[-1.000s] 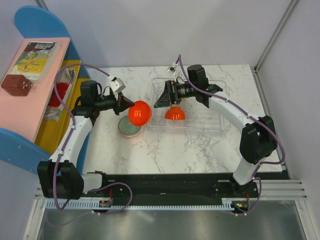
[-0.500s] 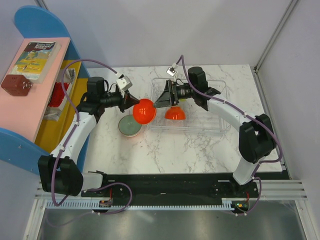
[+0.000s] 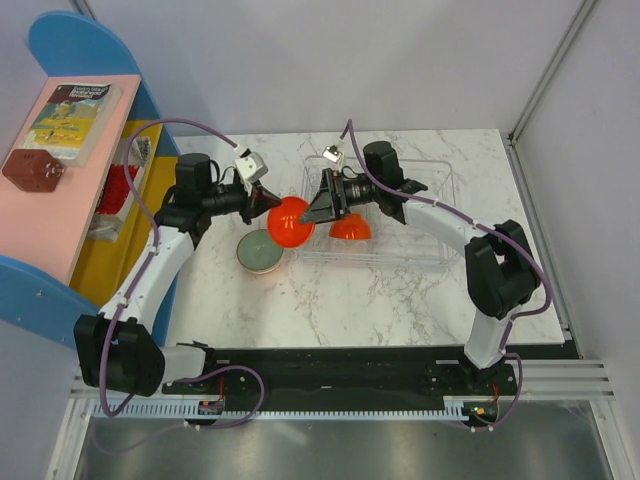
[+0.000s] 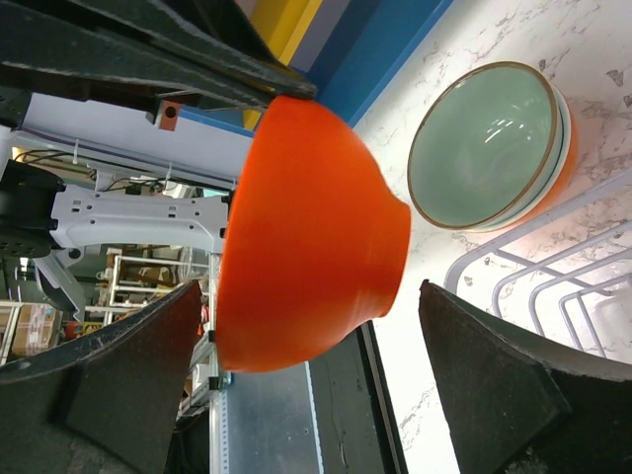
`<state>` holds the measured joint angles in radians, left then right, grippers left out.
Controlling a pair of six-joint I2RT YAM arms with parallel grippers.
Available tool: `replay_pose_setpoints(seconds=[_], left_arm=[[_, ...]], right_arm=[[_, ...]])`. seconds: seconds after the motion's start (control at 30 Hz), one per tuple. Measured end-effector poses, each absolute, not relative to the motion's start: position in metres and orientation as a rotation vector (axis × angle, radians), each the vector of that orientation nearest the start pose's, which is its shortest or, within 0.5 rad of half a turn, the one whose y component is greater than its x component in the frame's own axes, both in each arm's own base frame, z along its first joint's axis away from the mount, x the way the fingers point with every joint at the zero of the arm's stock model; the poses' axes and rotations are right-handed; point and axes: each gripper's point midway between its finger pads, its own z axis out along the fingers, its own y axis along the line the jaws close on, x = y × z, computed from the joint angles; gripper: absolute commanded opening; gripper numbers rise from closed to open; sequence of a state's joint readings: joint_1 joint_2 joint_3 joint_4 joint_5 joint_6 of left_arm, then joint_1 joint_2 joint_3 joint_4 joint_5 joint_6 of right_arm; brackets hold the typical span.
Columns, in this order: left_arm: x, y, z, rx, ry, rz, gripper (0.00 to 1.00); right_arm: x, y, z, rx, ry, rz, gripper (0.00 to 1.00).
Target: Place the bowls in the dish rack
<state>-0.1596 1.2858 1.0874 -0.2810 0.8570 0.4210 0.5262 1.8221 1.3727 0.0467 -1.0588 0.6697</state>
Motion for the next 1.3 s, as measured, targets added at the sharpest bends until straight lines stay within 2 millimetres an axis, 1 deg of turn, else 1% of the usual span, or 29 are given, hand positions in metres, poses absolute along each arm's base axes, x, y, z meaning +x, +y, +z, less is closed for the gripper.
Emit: replay_pose_setpoints(seconds=[0.13,0.33,0.43,0.47,0.53,0.63,0.67,0.93,1.0,1.03,1.1,1.13,1.17,1.2,1.27,1.3], left_arm=[[0.333,-0.18,0.257,1.041,1.619,-0.688,0.02],[0.33,-0.182,0.262,1.048,1.601,-0.681,0.02],[0.33,-0.184,0.263,1.05,1.596,-0.677,0.02],[0.33,-0.184,0.263,1.051,1.595,-0.676,0.02],[0.331,-0.185,0.264,1.052,1.588,-0.674,0.02],[0.331,-0.185,0.265,1.054,1.585,-0.673,0.02],[0.331,-0.185,0.265,1.054,1.582,-0.671,0.02],[0.332,-0.185,0.271,1.053,1.56,-0.652,0.02],[0.332,-0.185,0.272,1.053,1.557,-0.653,0.02],[0.332,-0.185,0.272,1.054,1.555,-0.653,0.02],[0.332,-0.186,0.273,1.055,1.551,-0.653,0.02],[0.332,-0.186,0.274,1.055,1.549,-0.652,0.02],[0.331,-0.186,0.274,1.055,1.547,-0.651,0.05],[0.331,-0.186,0.275,1.055,1.545,-0.65,0.15],[0.331,-0.186,0.276,1.056,1.542,-0.648,0.25],[0.331,-0.185,0.276,1.055,1.541,-0.647,0.39]], right_arm=[[0.303,0.368,0.229,-0.644,2.124,1.765,0.98],[0.301,0.369,0.232,-0.64,2.12,1.788,0.98],[0.3,0.372,0.24,-0.635,2.089,1.829,0.91],[0.299,0.372,0.241,-0.634,2.082,1.843,0.88],[0.296,0.373,0.243,-0.626,2.071,1.882,0.85],[0.291,0.374,0.244,-0.612,2.067,1.925,0.76],[0.291,0.373,0.245,-0.609,2.068,1.935,0.7],[0.288,0.375,0.247,-0.586,2.06,1.999,0.54],[0.287,0.375,0.247,-0.572,2.059,2.015,0.45],[0.287,0.375,0.247,-0.569,2.056,2.021,0.29],[0.286,0.375,0.248,-0.564,2.051,2.03,0.12],[0.286,0.375,0.249,-0.561,2.049,2.034,0.0],[0.286,0.375,0.249,-0.56,2.048,2.036,0.0],[0.286,0.375,0.249,-0.561,2.045,2.036,0.0],[0.286,0.375,0.25,-0.563,2.043,2.037,0.0],[0.286,0.375,0.25,-0.569,2.039,2.036,0.0]])
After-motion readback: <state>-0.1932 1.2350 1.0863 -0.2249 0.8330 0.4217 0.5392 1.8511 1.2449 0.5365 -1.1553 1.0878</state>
